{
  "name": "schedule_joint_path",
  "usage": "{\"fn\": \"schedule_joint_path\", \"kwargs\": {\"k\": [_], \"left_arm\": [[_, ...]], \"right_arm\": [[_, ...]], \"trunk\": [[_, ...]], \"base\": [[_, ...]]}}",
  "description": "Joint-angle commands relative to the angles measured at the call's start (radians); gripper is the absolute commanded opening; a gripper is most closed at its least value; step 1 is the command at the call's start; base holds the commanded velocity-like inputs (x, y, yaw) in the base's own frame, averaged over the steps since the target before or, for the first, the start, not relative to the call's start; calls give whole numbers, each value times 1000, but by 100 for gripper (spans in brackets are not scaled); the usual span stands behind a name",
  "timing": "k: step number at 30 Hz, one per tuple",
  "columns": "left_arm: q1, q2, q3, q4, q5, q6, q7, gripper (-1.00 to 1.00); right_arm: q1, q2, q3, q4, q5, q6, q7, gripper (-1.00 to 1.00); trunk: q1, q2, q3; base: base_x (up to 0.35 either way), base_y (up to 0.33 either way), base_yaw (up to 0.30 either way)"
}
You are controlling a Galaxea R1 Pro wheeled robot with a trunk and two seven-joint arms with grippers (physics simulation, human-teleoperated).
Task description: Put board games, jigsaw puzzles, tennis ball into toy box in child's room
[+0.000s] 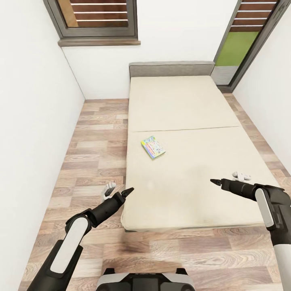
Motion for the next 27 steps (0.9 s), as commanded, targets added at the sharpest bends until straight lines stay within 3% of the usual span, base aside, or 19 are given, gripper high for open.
{"fn": "schedule_joint_path", "kwargs": {"k": [1,14,23,27], "left_arm": [[0,0,0,-1,11,3,9,100],[-5,4,2,-13,12,11,18,100],[-42,54,52,-63,19,39,23,100],[-47,61,75,-85,20,42,23,100]], "right_arm": [[-1,0,-1,0,2,5,6,100],[-12,-4,0,11,6,8,-3,100],[-63,26,-8,51,15,2,-25,100],[-71,31,-9,53,17,0,-29,100]], "trunk": [[1,-2,-1],[1,-2,-1],[1,-2,-1],[1,-2,-1]], "base": [[0,0,0],[0,0,0],[0,0,0],[0,0,0]]}}
